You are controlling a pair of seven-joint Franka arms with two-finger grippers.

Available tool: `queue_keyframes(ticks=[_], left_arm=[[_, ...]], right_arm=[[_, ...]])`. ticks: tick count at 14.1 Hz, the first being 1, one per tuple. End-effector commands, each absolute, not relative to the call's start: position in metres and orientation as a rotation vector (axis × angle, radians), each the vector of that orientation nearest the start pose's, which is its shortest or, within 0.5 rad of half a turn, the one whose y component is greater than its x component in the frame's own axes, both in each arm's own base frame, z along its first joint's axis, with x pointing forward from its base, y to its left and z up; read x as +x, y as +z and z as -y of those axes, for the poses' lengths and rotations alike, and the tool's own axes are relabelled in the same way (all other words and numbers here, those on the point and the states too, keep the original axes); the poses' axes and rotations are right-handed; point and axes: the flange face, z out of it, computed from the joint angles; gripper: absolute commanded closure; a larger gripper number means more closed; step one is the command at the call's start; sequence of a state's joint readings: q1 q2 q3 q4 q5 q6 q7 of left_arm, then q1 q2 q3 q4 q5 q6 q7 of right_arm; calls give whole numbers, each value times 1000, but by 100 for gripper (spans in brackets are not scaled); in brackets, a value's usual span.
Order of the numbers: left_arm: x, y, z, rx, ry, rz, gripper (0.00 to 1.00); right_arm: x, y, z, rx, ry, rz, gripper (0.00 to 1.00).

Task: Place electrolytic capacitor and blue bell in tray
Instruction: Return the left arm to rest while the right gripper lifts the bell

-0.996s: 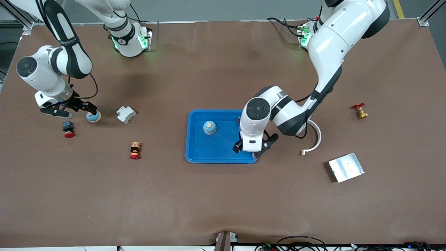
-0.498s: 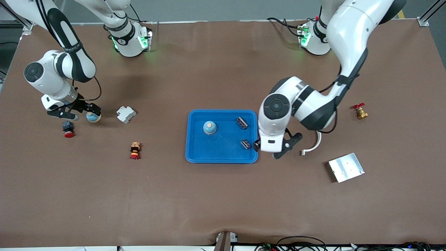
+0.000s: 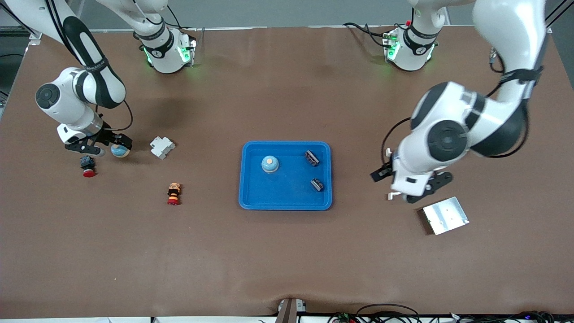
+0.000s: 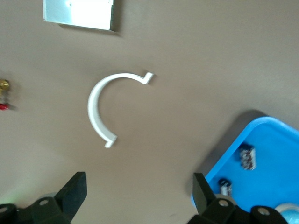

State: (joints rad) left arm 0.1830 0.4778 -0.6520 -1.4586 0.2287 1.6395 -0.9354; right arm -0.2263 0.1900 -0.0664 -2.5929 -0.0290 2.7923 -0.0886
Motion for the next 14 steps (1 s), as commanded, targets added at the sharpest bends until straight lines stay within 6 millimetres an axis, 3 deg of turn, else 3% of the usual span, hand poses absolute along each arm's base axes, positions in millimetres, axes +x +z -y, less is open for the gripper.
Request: queue_keyframes(ticks=[1, 5, 9, 13, 14], left_arm=[[598, 468, 158, -3013, 373, 523, 0], [584, 484, 90, -3032, 409, 343, 0], [587, 494, 24, -3071, 394, 243, 0], [589, 497, -44, -3107, 358, 225, 0], [588, 498, -53, -3114, 355, 198, 0]], right_arm=[[422, 176, 134, -3149, -16, -267, 0], [422, 174, 135, -3149, -14, -269, 0], [423, 170, 150, -3152, -10, -245, 0], [423, 167, 150, -3154, -14, -242, 0], [423, 165, 150, -3154, -17, -240, 0]])
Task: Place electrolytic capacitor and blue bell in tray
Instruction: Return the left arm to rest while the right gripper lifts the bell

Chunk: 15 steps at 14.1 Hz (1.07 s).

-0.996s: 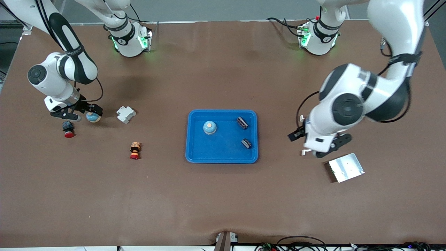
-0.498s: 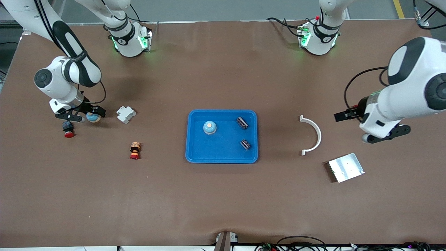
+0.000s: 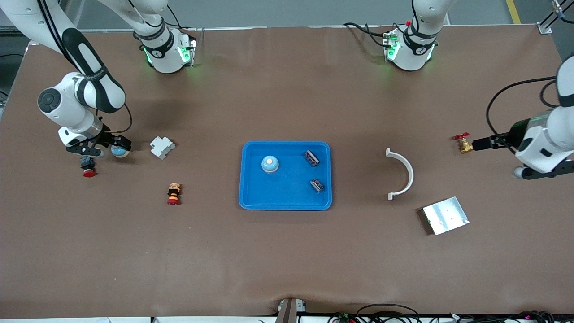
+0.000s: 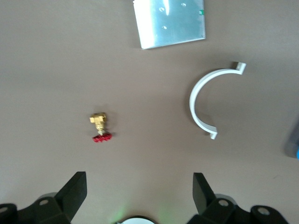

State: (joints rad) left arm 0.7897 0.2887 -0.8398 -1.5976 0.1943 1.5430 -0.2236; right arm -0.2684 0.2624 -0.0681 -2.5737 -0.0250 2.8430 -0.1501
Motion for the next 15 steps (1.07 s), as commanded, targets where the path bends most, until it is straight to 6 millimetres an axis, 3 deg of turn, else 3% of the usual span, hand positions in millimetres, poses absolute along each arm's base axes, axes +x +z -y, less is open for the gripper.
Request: queue_keyframes(ticks=[1, 9, 12, 14, 15], left_arm=[[588, 499, -55, -3117, 354, 179, 0], [590, 512, -66, -3120, 290, 208, 0], [598, 512, -51, -3092, 284, 175, 0], [600, 507, -41, -3071, 301, 162, 0], [600, 505, -38, -3056, 311, 166, 0]], right_arm=[[423, 162, 150, -3154, -22, -244, 0], [427, 160, 146, -3156, -39, -237, 0], [427, 160, 146, -3156, -41, -239, 0], [427, 162, 147, -3157, -46, -239, 18], [429, 164, 145, -3157, -53, -230, 42]])
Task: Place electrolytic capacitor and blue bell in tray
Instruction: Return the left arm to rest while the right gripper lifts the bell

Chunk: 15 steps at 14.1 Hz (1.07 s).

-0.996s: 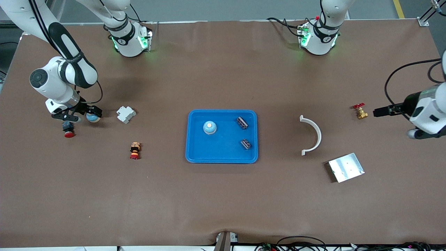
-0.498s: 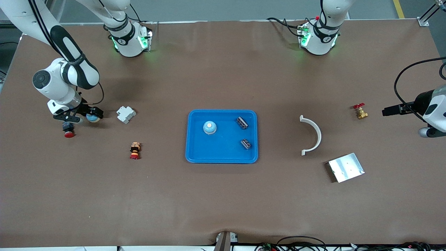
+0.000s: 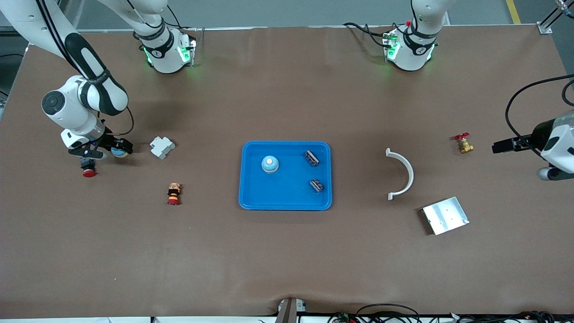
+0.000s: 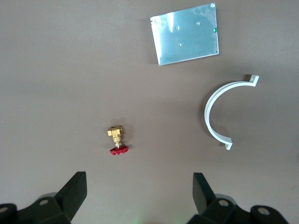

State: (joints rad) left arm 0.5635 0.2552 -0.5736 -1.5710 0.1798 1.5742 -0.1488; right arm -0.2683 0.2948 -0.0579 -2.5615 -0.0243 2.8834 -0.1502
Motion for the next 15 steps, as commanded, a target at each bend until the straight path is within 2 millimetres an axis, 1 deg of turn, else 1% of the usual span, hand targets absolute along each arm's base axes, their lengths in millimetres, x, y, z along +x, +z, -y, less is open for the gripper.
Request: queue_keyframes(ticks=[1, 2, 3, 5, 6, 7, 8, 9, 11, 12, 13, 15], left_arm=[[599, 508, -37, -3061, 306, 183, 0], [598, 510, -36, -3072, 304, 186, 0], [595, 517, -38, -3077, 293, 179, 0], [593, 517, -33, -3079, 300, 170, 0], [589, 522, -25, -3085, 291, 160, 0], [580, 526, -22, -3095, 290, 163, 0], [570, 530, -19, -3100, 288, 157, 0], [561, 535, -19, -3103, 284, 160, 0], [544, 541, -17, -3123, 265, 161, 0], [536, 544, -16, -3129, 258, 161, 0], [527, 541, -14, -3130, 267, 149, 0], [514, 542, -15, -3137, 206, 150, 0]], right_arm=[[429, 164, 144, -3156, -54, -232, 70], [430, 166, 143, -3156, -59, -230, 96], [432, 167, 140, -3155, -64, -226, 100], [434, 175, 137, -3155, -79, -214, 100], [436, 180, 134, -3155, -89, -207, 100], [439, 187, 130, -3152, -93, -198, 100], [440, 197, 128, -3140, -96, -236, 100], [444, 211, 120, -3117, -109, -263, 100], [453, 241, 94, -3050, -112, -311, 100], [461, 255, 83, -3023, -108, -318, 100], [469, 267, 72, -3002, -92, -327, 100], [486, 289, 53, -2978, -80, -387, 100]])
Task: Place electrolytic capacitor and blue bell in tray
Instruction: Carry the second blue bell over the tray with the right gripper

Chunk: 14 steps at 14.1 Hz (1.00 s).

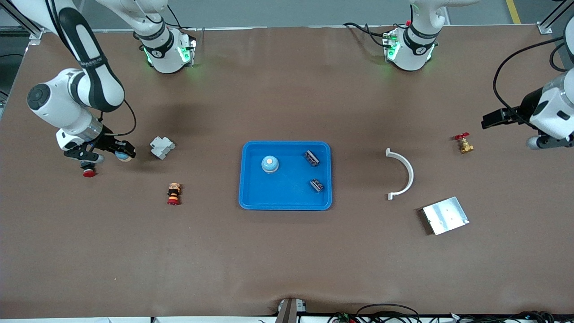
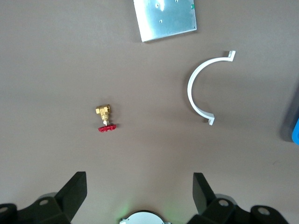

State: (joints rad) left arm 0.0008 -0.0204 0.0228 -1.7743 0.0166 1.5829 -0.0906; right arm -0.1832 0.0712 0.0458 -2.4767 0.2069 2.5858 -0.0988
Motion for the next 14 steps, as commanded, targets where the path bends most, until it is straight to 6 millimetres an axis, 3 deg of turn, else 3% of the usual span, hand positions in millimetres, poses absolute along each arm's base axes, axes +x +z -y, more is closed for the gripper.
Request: queue_keyframes(ticks=[1, 4, 8, 9, 11, 14], left_arm=[[512, 543, -13, -3138, 186, 145, 0], [521, 564, -5, -3141, 116, 116, 0], [566, 598, 0, -3142, 51, 121, 0], [577, 597, 4, -3138, 46, 111, 0], [587, 597, 14, -3138, 34, 89, 0], [580, 598, 13, -3145, 51, 68, 0]], right_arm=[[496, 299, 39, -2968, -80, -409, 100], [518, 330, -10, -2938, -32, -498, 100], [550, 387, -64, -2925, 2, -640, 100], [554, 396, -77, -2954, -12, -655, 100], [561, 405, -111, -2962, -31, -718, 100], [572, 411, -147, -2928, -46, -801, 100]])
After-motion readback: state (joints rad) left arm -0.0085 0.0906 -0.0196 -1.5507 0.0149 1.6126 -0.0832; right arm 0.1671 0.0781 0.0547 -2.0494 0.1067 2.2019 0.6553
